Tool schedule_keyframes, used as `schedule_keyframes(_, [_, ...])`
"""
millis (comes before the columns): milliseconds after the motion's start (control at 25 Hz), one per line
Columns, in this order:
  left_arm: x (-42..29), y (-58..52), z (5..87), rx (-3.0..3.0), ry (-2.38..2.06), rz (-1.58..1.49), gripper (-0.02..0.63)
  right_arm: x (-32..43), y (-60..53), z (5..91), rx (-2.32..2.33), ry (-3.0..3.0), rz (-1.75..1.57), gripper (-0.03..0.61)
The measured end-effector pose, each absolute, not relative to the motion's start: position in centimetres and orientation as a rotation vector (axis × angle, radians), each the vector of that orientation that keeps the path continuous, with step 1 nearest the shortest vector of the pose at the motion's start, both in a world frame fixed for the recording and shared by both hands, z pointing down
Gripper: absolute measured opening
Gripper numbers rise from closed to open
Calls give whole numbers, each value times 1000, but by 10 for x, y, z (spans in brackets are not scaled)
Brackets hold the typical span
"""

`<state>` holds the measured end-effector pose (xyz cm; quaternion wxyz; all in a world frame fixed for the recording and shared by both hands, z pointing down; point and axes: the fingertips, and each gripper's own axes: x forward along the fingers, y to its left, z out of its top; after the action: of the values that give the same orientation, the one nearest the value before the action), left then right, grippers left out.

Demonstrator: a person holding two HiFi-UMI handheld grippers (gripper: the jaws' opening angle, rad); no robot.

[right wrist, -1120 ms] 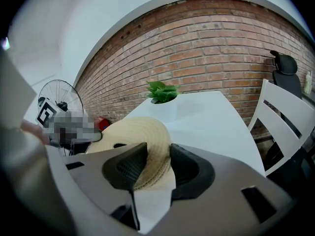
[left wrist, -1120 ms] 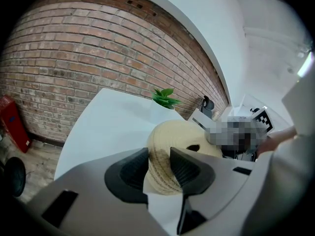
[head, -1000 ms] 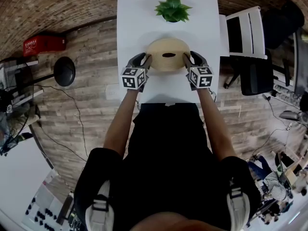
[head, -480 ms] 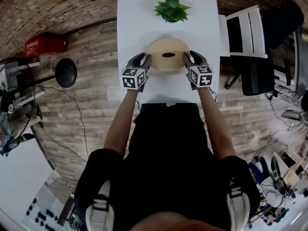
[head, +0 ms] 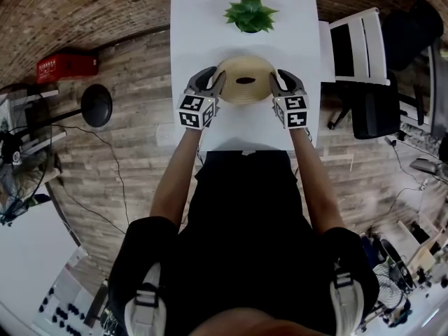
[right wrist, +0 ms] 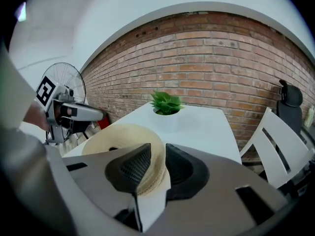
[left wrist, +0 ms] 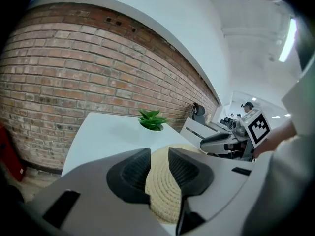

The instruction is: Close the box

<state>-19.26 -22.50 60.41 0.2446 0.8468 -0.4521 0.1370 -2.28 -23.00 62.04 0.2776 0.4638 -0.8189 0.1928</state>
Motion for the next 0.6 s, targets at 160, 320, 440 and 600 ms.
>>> schedule_keyframes(160, [-177, -236, 602, 2371, -1189, 447, 93, -42, -237, 614, 1141, -2253, 518, -3])
schedule_keyframes(320, [-167, -245, 607, 2382, -1155, 500, 43, -61, -244, 617, 1041, -2285, 533, -3])
schedule_keyframes(440, [-161, -250, 611, 2386, -1127, 529, 34, -71, -251, 618, 1022, -2278, 516, -3])
schedule_keyframes(600, [-154, -254, 619, 2388, -1083, 591, 31, -86, -260, 620, 977, -2268, 498, -3])
